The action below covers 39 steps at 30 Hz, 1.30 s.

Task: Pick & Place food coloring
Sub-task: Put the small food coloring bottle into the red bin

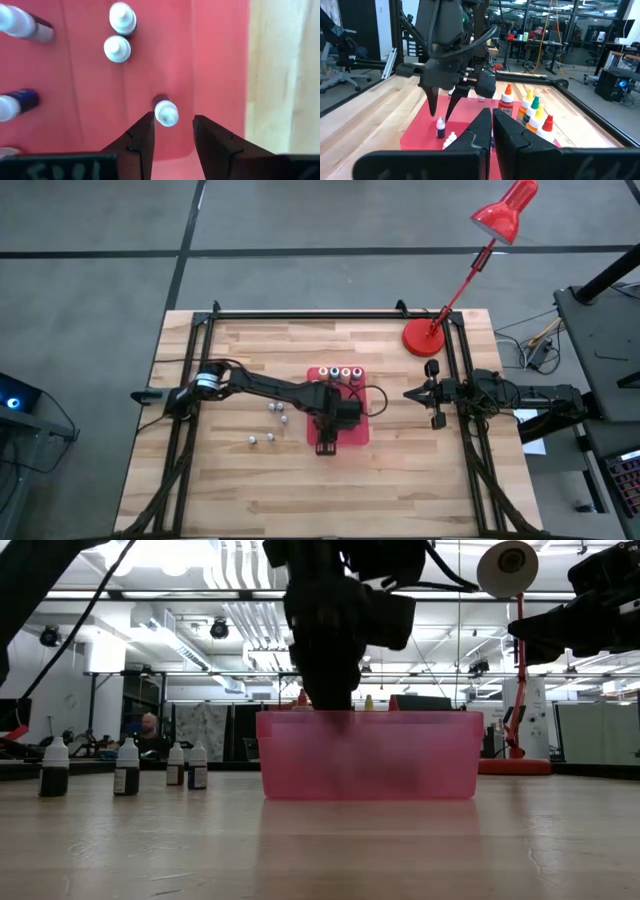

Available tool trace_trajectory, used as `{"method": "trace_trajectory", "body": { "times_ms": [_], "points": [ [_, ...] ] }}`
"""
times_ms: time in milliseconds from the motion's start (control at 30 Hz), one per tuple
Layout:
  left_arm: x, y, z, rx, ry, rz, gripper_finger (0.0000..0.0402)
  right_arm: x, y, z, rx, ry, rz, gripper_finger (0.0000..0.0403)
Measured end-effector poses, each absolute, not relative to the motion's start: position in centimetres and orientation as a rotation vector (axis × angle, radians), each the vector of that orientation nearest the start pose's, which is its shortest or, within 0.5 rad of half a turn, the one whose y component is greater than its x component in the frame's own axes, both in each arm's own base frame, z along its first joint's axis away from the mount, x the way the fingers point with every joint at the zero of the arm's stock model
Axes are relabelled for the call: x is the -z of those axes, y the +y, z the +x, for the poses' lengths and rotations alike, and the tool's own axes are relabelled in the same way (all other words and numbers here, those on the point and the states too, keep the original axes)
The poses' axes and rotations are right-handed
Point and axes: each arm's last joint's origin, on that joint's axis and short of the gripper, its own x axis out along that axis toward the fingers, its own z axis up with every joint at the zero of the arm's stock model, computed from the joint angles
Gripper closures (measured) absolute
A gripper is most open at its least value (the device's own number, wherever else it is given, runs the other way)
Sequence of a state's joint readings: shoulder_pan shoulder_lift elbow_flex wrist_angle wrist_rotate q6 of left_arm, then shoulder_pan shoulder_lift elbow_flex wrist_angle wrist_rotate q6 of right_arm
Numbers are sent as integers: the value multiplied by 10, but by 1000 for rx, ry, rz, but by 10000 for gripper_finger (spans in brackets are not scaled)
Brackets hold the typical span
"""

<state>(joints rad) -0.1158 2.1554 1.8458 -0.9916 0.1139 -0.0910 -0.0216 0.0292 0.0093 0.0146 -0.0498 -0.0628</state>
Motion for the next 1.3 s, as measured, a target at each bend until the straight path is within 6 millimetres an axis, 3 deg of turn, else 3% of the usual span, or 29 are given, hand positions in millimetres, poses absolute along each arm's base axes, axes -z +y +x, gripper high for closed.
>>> {"method": "trace_trajectory", "body": {
  "times_ms": [200, 433, 900, 1067, 1300],
  "points": [
    [-248, -53, 436, 147, 1222, -73, 296, -166, -1, 99, -28, 4, -62, 394],
    [-267, -51, 425, 144, 1174, -63, 296, -166, -1, 99, -29, 4, -62, 394],
    [-271, -47, 387, 130, 1173, -60, 291, -165, -1, 100, -28, 20, -63, 394],
    [-273, -44, 365, 114, 1156, -85, 254, -164, -1, 100, -29, 23, -62, 394],
    [-260, -34, 335, 39, 1157, -154, 192, -164, -1, 100, -29, 23, -60, 394]
  ]
}}
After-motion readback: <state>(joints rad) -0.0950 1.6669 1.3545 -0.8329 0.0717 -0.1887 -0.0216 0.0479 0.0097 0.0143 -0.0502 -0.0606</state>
